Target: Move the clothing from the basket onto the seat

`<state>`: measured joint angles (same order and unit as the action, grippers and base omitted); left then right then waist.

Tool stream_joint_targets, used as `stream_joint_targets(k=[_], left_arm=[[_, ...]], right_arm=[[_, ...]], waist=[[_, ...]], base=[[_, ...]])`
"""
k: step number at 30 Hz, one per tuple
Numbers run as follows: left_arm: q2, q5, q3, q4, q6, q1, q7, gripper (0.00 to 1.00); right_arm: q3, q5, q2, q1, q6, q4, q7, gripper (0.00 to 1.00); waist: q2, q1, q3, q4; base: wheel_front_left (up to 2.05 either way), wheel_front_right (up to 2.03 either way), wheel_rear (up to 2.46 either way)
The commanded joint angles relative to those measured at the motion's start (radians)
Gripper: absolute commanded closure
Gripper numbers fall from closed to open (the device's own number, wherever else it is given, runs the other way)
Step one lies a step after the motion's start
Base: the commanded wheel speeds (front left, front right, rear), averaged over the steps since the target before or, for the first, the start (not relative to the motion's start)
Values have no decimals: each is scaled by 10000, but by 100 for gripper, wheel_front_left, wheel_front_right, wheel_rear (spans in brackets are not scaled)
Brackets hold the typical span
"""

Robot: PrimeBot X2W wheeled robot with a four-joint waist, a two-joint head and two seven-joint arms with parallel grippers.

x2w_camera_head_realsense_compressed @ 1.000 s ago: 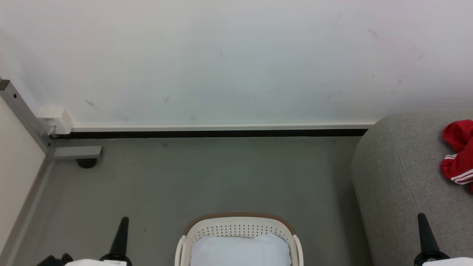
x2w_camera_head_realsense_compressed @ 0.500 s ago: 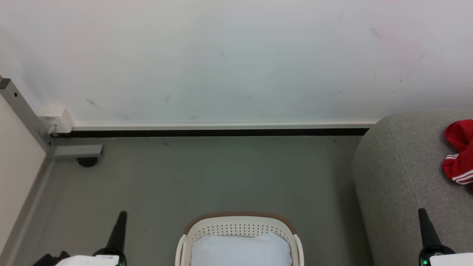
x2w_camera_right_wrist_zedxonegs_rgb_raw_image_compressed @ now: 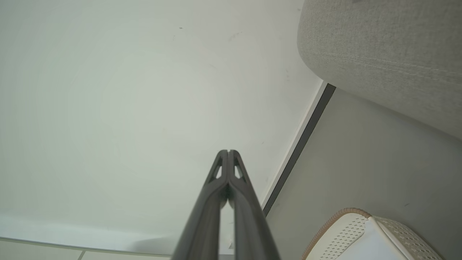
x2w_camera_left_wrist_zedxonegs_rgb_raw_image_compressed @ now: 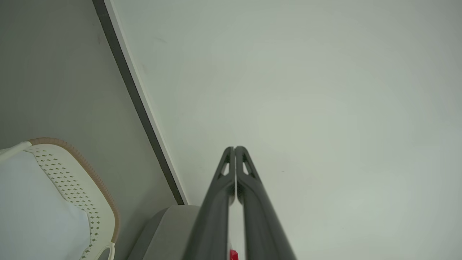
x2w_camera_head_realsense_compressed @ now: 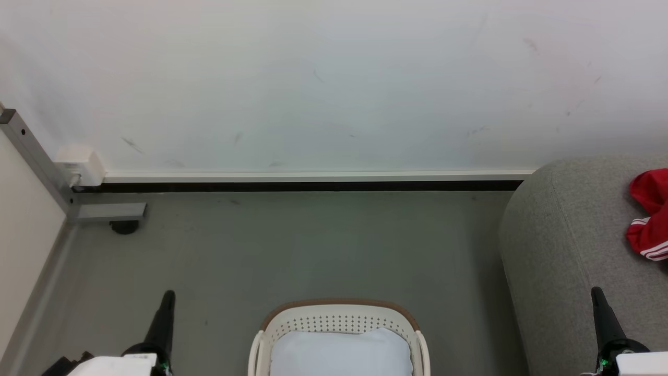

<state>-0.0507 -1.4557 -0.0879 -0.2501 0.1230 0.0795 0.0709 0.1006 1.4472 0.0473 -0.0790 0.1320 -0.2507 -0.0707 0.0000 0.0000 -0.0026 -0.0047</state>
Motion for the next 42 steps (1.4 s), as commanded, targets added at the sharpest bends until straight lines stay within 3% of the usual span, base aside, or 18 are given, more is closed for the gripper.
stream_joint_targets(k=[1, 22, 42], left_arm=[[-30, -214, -69, 57, 59, 148, 90, 100], [-2, -1634, -298, 55, 108, 347, 465, 100], [-2, -1631, -292, 57, 100, 344, 473, 100]], right_arm=[[46, 265, 70, -157, -20, 80, -65, 100], [144, 1699, 75, -363, -24, 84, -437, 100], [148, 1670, 68, -361, -23, 80, -462, 100]], waist=[[0, 0, 4, 3], [0, 0, 55, 46], [0, 0, 57, 47]], base=[[0, 0, 0], [0, 0, 0], [0, 0, 0]])
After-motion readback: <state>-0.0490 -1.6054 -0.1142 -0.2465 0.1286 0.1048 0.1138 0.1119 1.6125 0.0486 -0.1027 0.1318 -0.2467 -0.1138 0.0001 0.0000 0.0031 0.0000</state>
